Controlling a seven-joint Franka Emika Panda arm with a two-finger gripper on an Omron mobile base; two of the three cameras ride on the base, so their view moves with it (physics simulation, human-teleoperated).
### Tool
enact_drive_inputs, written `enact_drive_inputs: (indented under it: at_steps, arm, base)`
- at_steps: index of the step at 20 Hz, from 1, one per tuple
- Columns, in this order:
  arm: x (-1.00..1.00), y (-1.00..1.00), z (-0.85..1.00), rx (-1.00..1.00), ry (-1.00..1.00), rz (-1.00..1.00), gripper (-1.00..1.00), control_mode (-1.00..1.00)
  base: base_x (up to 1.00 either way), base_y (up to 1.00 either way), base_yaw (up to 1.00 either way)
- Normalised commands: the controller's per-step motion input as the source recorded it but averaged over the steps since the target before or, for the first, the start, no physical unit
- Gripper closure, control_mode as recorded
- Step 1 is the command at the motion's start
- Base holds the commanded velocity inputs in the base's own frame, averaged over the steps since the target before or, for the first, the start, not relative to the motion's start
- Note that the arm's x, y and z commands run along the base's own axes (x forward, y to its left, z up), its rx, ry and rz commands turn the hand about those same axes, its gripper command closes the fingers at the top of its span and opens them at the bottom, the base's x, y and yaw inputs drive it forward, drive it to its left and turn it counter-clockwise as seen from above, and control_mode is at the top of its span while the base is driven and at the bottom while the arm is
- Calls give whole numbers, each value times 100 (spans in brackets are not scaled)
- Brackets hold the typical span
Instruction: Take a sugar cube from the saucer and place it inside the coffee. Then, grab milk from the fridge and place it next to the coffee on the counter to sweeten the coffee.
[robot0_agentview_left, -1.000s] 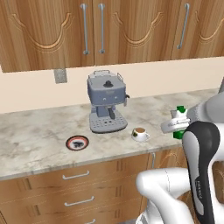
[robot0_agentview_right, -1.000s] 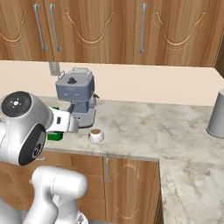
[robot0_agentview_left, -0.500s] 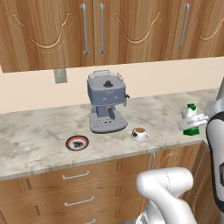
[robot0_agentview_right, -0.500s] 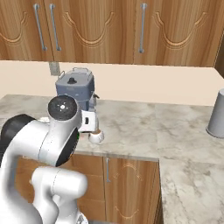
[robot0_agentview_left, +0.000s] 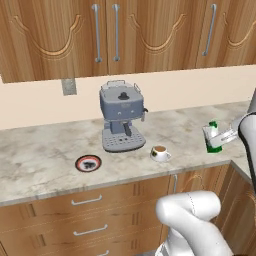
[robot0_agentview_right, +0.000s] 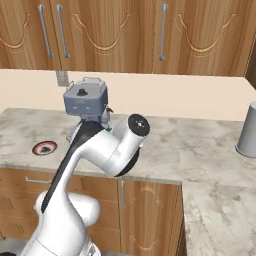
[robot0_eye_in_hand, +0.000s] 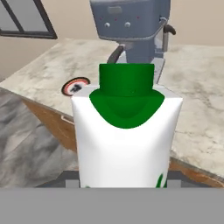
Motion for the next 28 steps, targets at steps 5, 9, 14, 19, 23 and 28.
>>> enact_drive_inputs:
  at_steps: [5, 9, 14, 19, 23, 28]
  arm:
    - [82, -7, -61, 3, 1, 7, 100, -100]
    - [83, 1, -59, 0, 0, 0, 100, -100]
    - [64, 0, -41, 2, -4, 0, 100, -100]
    - [41, 0, -9, 0, 0, 0, 100, -100]
    - [21, 1, -43, 0, 1, 0, 100, -100]
    - [52, 0, -34, 6, 0, 1, 100, -100]
  base:
    - [0, 0, 0]
    - [0, 0, 0]
    - [0, 0, 0]
    - [0, 0, 0]
    - [0, 0, 0]
    - [0, 0, 0]
